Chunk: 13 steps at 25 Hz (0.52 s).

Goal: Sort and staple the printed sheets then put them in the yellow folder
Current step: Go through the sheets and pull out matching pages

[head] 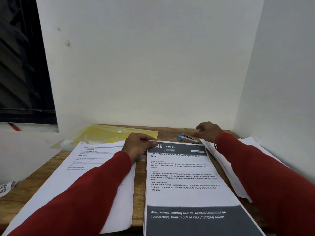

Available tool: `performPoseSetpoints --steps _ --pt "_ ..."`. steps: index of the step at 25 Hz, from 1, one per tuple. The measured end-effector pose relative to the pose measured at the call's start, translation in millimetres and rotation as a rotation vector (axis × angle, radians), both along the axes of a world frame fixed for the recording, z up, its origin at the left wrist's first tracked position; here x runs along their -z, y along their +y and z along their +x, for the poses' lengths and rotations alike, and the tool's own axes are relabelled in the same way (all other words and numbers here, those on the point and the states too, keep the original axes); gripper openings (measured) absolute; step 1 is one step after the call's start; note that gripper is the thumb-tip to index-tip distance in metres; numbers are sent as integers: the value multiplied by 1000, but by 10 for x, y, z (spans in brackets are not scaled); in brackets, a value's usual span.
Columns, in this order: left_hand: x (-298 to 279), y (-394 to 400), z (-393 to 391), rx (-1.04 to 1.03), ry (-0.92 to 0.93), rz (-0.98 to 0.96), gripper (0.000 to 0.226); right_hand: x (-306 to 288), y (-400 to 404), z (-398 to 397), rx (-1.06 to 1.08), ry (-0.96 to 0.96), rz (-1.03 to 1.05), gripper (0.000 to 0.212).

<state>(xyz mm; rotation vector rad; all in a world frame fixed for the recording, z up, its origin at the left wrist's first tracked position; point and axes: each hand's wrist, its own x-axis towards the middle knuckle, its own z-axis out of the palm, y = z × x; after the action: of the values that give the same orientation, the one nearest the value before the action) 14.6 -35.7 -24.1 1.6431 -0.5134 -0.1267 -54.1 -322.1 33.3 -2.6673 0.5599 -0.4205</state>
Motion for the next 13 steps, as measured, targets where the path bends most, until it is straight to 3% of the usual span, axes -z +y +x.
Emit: performPoseSetpoints --steps 2,5,9,13 --pt "16 6 12 -12 -77 9 9 74 83 179 16 175 -58 62" --pt "15 -11 25 -36 -154 51 9 230 165 346 32 273 -163 54" --pt "30 -46 75 -48 -192 65 10 323 105 429 44 14 0 29" --pt "27 -26 85 -146 -203 49 14 303 58 402 -83 -276 151 26"
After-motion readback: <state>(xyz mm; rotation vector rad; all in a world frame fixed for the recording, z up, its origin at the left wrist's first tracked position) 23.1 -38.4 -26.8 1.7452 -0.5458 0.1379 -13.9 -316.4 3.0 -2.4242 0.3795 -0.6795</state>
